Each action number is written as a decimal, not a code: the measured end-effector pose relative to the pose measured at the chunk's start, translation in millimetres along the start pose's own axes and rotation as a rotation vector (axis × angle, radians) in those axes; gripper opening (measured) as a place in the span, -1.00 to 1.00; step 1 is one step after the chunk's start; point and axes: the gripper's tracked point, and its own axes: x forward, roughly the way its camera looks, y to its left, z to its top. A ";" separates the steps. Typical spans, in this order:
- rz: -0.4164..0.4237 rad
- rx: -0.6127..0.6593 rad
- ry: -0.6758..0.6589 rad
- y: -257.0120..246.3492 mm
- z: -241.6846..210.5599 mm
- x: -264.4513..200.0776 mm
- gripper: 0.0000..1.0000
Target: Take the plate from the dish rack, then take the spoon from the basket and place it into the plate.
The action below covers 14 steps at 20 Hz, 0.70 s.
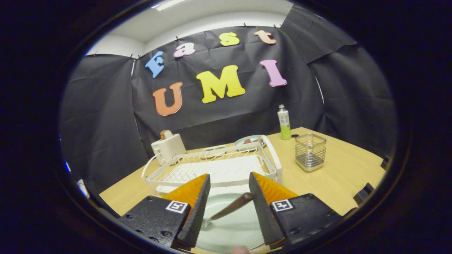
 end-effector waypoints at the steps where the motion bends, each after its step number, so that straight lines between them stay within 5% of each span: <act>1: -0.003 -0.010 -0.011 -1.9 3.8 -0.2 0.49; 4: -0.013 -0.050 -0.034 -6.5 18.3 -4.8 0.81; 14: -0.087 -0.226 -0.243 -0.8 76.0 -52.3 0.97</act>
